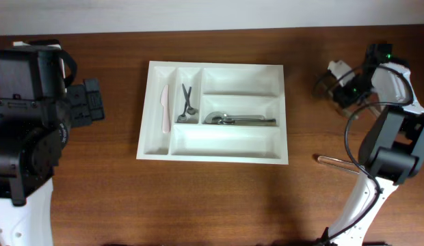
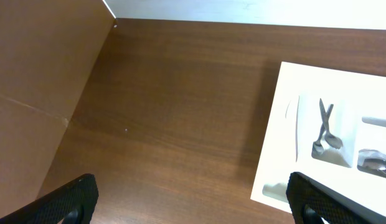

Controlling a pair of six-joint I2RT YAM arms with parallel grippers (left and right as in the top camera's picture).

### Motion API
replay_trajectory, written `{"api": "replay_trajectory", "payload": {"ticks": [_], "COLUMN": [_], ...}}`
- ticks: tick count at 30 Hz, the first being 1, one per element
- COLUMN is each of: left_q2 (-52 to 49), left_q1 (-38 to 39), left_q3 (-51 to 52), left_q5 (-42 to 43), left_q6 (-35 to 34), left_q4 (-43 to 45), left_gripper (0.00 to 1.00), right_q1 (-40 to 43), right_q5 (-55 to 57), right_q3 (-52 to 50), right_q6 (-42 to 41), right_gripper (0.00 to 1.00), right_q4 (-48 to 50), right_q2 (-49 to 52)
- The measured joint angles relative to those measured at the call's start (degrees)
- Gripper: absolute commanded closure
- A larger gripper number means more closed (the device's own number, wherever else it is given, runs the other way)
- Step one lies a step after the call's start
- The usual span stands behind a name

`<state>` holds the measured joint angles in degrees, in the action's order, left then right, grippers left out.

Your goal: Pack container

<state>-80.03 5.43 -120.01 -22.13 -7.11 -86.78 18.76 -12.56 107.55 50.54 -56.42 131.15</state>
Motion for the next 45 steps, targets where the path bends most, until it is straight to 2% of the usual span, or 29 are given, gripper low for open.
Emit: {"api": "replay_trajectory", "payload": {"ticks": [6,9,16,25,31,33,37,41,45], "left_q2": [0.0,0.0,0.0,0.0,0.0,0.0,0.0,0.0,0.0], "left_q1": [0.0,0.0,0.0,0.0,0.0,0.0,0.0,0.0,0.0], "left_q3": [0.0,0.0,0.0,0.0,0.0,0.0,0.0,0.0,0.0], "left_q5": [0.0,0.0,0.0,0.0,0.0,0.0,0.0,0.0,0.0], "left_q6": [0.0,0.0,0.0,0.0,0.0,0.0,0.0,0.0,0.0], "left_q4": [0.0,0.0,0.0,0.0,0.0,0.0,0.0,0.0,0.0], "left_gripper": [0.01,0.01,0.01,0.01,0.01,0.01,0.01,0.01,0.01], "right_q1": [-7.1,-13.0,-25.3,-29.0,-29.0,-29.0,-28.9,-27.4,-21.7], "right_q5": [-3.2,-6.1,-8.5,-8.5,-8.5,-8.5,-8.2,-3.5,4.0], "right_q3": [14.2,19.4,20.5,20.5,20.2,20.2,20.2,20.2,20.6], "right_q6": [0.7,7.1,19.8,22.8,22.1,21.6,19.7,12.5,5.4], "right_gripper": [0.96,0.96,0.96,0.95,0.76,0.51,0.47,0.37,0.34], "right_q4": [-4.7,-7.9,-9.1,-5.9,-6.4,-6.3,-5.6,-5.1,-7.7], "right_q2": [0.0,-0.1,-0.1,1.0,3.5,3.7,3.7,3.7,3.7]}}
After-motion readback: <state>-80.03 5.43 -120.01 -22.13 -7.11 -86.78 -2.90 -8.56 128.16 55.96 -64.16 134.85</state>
